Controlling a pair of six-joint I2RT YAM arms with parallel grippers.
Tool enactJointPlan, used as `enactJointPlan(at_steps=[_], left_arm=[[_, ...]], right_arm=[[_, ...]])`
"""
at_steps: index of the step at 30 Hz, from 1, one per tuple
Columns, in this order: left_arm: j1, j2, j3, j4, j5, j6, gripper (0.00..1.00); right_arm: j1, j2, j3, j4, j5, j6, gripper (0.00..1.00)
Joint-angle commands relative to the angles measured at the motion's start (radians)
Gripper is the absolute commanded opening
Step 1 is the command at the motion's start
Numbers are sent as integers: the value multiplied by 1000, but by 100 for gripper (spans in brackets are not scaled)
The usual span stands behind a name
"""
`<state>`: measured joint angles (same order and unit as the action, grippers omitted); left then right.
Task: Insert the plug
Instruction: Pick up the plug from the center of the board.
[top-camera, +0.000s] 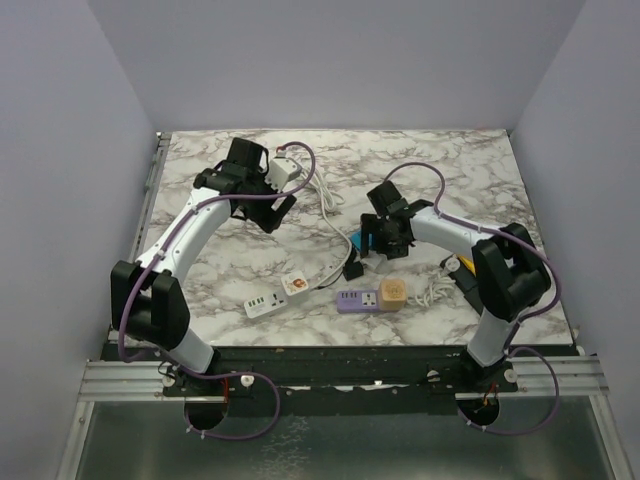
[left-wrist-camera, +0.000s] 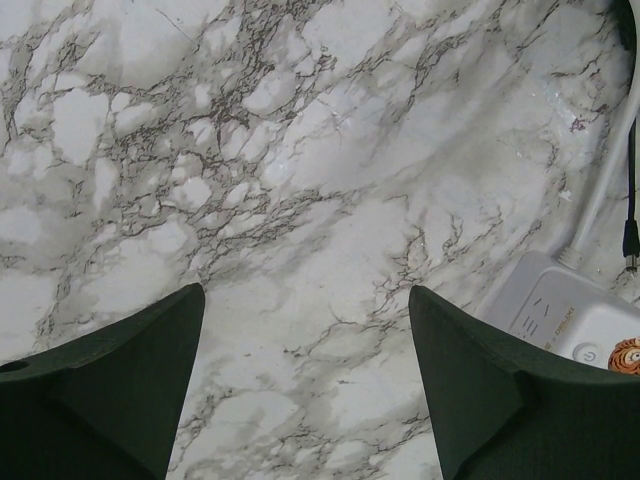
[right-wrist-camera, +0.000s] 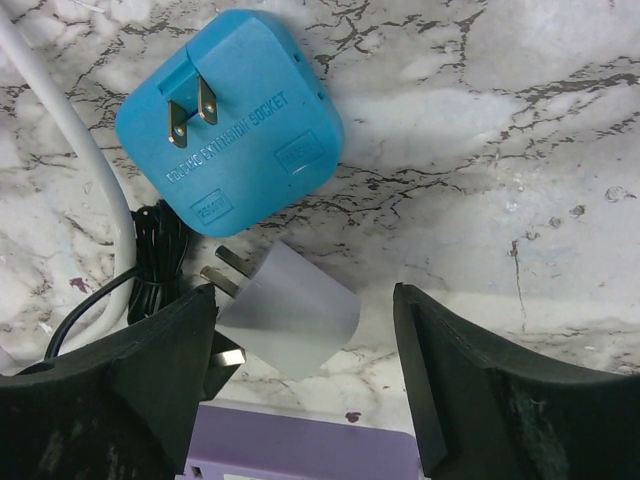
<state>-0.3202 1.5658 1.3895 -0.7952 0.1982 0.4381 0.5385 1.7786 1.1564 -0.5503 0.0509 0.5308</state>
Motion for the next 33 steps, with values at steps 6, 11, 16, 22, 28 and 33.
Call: enactJointPlan(at_steps=[6,11,16,22,28,33], left_arm=[[4,-79,-20,-10,37,-16,85],[3,-90,-16,-11,36,-29,85],[4,-106,-8,-22,41,-36,85],[3,-136,-3,-44,58,-35,86],[3,-194,1,-74,69,-14,91],[4,-251,18,-95,112,19,96]], right_arm=[[44,83,39,-5,82,-36,73],[57,70,12,-12,136,-22,62],[57,13,-6,-22,209,-10,48],[57,-77,4,-56,242,-24,30],[57,-218,-1,-66,172,-74,23],[60,-336,14,-80,28,-103,22]])
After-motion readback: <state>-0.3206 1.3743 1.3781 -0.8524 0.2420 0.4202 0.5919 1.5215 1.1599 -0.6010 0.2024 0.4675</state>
